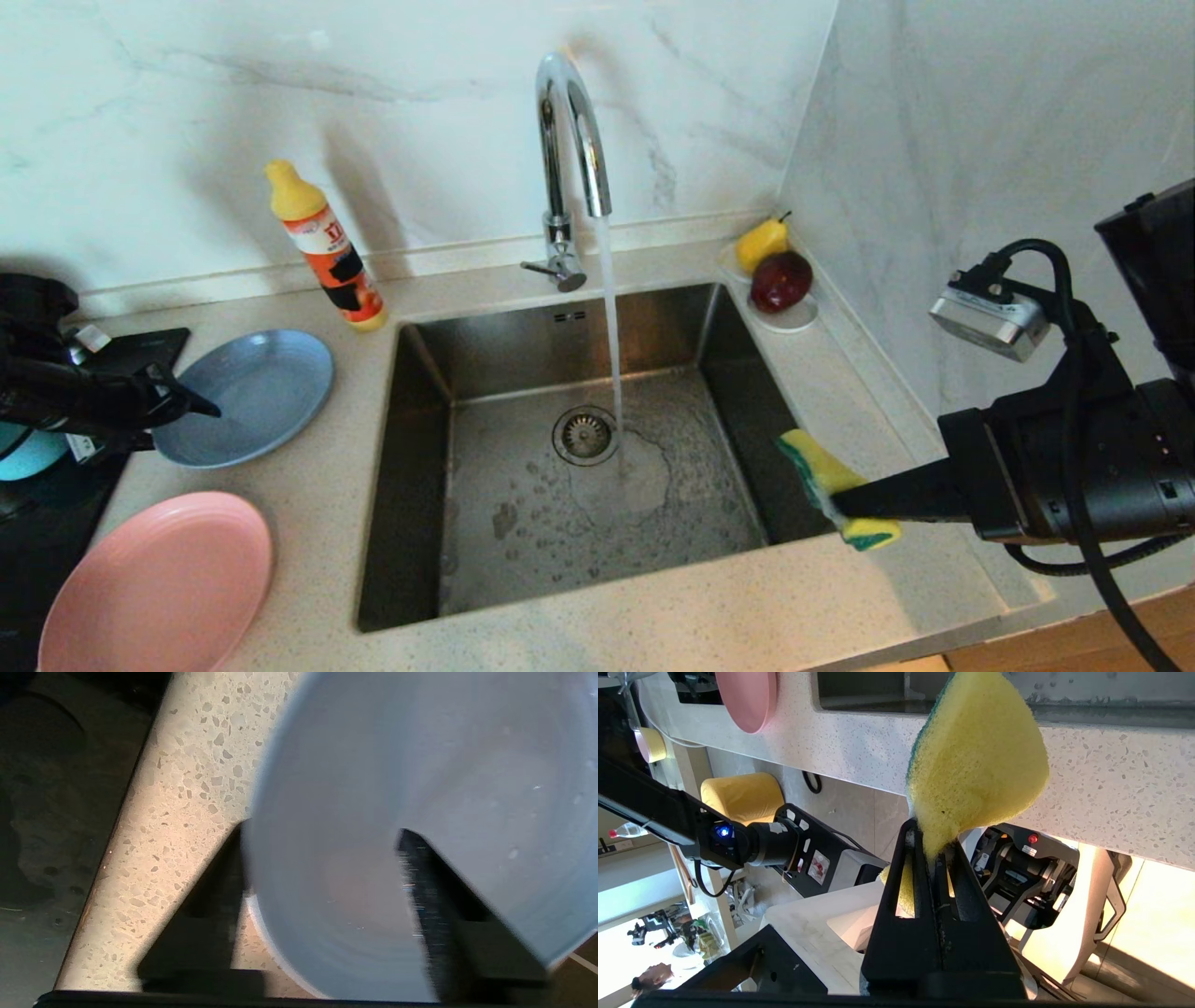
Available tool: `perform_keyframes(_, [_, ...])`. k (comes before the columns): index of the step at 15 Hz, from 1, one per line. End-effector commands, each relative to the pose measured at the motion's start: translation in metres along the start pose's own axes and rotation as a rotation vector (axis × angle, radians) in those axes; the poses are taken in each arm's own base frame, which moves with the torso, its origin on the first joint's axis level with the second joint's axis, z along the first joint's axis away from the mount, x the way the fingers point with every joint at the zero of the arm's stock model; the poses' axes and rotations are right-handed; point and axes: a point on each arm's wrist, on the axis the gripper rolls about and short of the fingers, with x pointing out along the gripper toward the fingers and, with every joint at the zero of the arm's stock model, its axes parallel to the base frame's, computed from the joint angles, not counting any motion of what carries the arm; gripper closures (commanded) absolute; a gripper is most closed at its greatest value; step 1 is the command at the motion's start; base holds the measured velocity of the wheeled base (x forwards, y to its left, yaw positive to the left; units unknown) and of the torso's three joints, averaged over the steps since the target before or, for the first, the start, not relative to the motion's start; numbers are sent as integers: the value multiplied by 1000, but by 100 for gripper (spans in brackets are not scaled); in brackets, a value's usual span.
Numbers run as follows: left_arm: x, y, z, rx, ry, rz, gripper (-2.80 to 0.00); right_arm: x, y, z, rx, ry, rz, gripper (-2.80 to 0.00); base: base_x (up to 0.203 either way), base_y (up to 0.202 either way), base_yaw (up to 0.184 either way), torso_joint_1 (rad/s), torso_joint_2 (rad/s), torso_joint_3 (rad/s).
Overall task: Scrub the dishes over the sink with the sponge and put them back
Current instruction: Wash the plate
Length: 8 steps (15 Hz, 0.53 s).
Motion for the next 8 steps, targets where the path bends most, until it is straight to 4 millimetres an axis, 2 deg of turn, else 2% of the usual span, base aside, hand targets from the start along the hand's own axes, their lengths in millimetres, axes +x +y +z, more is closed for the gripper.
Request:
perform_keyframes(1, [-6, 4, 2, -3, -14, 19, 0, 1, 1, 1, 4, 3, 4, 0, 0, 0, 0, 0, 0, 0])
perform_keyframes(8, [-27, 36, 14, 9, -18, 101, 0, 0, -1, -3, 8, 12, 1, 0, 0, 0, 0, 0, 0, 0])
